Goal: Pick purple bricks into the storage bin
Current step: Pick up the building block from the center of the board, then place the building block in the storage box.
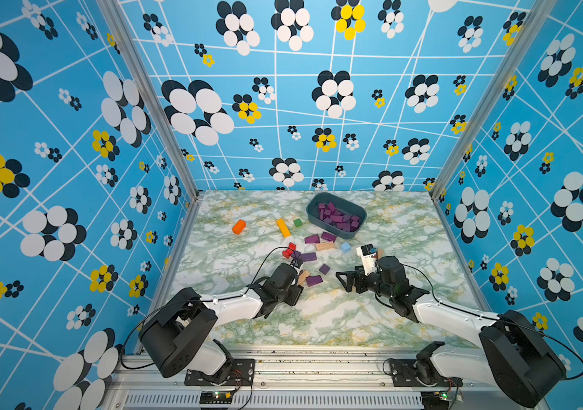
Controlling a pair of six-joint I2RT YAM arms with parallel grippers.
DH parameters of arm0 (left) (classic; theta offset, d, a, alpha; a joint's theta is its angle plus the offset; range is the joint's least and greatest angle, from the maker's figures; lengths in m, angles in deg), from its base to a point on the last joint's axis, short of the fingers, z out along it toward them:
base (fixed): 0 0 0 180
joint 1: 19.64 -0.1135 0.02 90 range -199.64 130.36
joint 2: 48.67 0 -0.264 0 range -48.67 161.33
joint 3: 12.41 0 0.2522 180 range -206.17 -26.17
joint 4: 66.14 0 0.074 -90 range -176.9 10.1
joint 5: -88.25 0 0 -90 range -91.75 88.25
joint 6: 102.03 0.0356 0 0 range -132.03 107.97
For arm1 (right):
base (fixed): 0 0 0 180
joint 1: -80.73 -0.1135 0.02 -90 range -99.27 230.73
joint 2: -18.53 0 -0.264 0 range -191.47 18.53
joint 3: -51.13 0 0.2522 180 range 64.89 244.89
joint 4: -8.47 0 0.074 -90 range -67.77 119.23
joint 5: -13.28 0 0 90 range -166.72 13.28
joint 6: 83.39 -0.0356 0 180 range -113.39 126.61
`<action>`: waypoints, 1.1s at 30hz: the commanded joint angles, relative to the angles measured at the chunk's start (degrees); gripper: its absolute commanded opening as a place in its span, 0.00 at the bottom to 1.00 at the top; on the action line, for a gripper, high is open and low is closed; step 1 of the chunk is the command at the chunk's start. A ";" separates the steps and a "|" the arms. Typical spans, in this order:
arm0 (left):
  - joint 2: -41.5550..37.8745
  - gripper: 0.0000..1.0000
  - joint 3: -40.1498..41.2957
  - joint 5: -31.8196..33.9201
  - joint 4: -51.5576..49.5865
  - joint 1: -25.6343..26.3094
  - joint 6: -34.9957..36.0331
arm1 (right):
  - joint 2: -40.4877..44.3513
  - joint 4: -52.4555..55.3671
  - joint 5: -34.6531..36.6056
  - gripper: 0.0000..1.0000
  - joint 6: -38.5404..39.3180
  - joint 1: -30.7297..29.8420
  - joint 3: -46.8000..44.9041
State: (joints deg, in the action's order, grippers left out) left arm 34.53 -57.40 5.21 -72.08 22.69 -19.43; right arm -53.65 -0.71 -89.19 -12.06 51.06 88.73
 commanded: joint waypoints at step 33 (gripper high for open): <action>-0.03 0.49 -15.49 5.74 -4.61 0.17 2.40 | -0.91 0.37 0.96 0.99 -1.39 0.07 0.87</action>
State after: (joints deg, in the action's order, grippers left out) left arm 32.61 -69.37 10.33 -76.28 22.78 -17.99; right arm -55.14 -0.71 -89.17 -12.50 51.06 88.73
